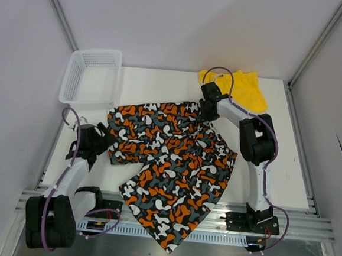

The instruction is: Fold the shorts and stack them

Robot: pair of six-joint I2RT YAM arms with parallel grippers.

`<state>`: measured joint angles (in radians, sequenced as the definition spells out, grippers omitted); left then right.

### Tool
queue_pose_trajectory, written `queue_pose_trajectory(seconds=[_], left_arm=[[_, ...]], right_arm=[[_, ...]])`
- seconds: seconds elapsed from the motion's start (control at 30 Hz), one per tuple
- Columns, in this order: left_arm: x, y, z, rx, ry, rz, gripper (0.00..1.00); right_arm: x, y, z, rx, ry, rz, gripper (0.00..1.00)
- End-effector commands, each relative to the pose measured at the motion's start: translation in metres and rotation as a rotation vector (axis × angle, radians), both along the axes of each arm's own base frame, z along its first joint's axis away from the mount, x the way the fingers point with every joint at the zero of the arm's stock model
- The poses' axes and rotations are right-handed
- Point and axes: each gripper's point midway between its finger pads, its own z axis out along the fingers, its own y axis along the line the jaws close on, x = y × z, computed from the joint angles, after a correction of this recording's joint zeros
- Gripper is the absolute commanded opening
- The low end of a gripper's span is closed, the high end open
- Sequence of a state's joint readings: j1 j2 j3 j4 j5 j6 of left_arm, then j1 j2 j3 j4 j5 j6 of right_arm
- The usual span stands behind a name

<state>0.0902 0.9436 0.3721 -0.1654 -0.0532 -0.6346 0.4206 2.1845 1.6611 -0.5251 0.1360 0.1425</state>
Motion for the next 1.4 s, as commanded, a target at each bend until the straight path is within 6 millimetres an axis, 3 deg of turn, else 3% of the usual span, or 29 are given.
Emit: queue_pose_trajectory(seconds=[0.0,0.27,0.5,0.6,0.87,0.93,1.17,1.37], left_arm=[[0.010,0.013,-0.002,-0.039,-0.038,0.028,0.99],[0.015,0.002,-0.023,-0.118,0.008,-0.045,0.84],[0.008,-0.018,-0.014,-0.170,-0.031,-0.135,0.79],[0.002,-0.029,-0.010,-0.203,-0.060,-0.172,0.77],[-0.030,-0.072,-0.022,-0.310,-0.014,-0.271,0.72],[-0.033,-0.080,-0.020,-0.320,-0.017,-0.294,0.66],[-0.040,-0.086,-0.018,-0.312,-0.024,-0.305,0.49],[-0.046,-0.092,-0.021,-0.335,0.003,-0.317,0.50]], right_arm=[[-0.001,-0.005,-0.003,-0.006,-0.011,-0.027,0.31],[-0.003,-0.006,-0.019,0.002,-0.012,-0.039,0.30],[-0.002,-0.008,-0.021,0.016,-0.021,-0.046,0.29],[0.000,-0.010,-0.022,0.027,-0.023,-0.054,0.29],[0.002,-0.013,-0.024,0.063,-0.014,-0.065,0.29],[0.002,-0.012,-0.025,0.066,-0.013,-0.066,0.29],[0.003,-0.013,-0.026,0.072,-0.009,-0.068,0.29],[0.004,-0.014,-0.026,0.081,-0.007,-0.074,0.29]])
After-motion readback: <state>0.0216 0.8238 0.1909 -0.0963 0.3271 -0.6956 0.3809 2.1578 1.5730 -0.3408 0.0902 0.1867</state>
